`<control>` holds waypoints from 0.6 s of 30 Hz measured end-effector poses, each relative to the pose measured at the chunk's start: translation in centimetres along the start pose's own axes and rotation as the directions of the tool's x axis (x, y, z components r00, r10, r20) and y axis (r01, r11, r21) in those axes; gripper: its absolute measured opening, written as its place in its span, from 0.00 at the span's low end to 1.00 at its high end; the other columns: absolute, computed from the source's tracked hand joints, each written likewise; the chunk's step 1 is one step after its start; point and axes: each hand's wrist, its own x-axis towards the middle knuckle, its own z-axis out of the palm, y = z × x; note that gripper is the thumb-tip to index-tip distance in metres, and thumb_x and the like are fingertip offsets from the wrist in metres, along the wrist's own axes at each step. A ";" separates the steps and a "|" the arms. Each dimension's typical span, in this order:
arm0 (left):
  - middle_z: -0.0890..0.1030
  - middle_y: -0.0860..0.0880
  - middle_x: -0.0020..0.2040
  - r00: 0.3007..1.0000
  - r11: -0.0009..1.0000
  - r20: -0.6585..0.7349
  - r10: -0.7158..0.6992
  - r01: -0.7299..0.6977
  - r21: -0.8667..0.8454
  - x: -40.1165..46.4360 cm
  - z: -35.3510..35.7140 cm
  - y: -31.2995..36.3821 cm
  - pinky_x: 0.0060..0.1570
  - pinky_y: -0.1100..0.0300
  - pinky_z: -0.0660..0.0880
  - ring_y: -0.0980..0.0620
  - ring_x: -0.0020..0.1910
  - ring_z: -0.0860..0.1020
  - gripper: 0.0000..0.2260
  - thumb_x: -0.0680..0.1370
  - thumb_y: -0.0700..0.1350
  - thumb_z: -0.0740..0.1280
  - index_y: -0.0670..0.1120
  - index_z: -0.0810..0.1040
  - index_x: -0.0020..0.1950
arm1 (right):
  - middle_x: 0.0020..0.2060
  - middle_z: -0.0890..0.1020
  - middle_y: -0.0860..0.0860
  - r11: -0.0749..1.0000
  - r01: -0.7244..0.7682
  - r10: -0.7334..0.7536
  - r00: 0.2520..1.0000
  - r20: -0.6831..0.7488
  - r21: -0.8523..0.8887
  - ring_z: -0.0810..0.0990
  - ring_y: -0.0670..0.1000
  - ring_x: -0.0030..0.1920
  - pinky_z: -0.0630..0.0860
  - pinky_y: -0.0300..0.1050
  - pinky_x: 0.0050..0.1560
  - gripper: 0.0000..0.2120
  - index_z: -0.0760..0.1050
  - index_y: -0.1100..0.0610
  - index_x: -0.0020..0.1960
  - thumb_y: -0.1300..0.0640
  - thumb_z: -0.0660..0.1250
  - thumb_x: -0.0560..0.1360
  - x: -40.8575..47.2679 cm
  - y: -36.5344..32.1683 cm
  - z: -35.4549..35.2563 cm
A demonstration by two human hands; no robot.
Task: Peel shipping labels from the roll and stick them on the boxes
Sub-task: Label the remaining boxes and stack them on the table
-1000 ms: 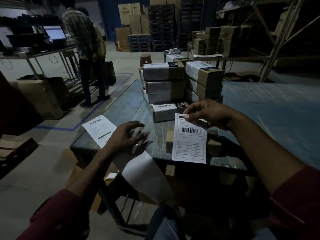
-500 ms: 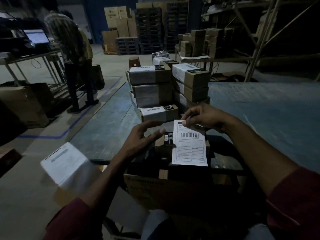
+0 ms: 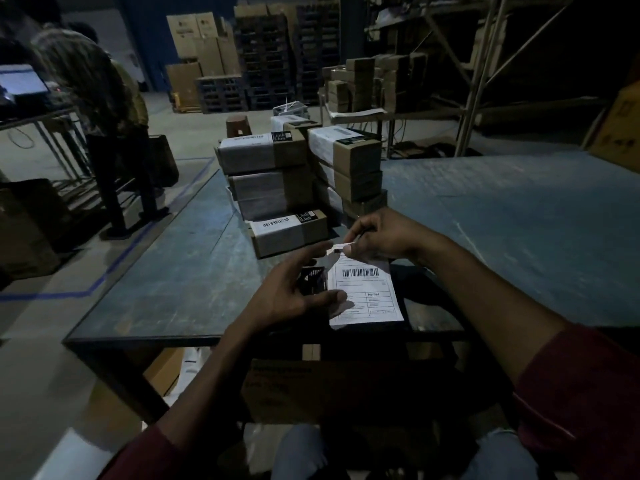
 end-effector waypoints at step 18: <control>0.73 0.57 0.72 0.998 0.998 -0.047 0.051 -0.049 0.048 0.1 0.8 -0.3 0.63 0.62 0.78 0.60 0.68 0.76 0.19 0.78 0.55 0.75 0.55 0.81 0.69 | 0.42 0.88 0.48 0.999 -0.017 0.018 0.999 -0.035 0.032 0.87 0.47 0.45 0.78 0.40 0.42 0.09 0.85 0.53 0.48 0.54 0.81 0.70 -0.3 0.0 0.8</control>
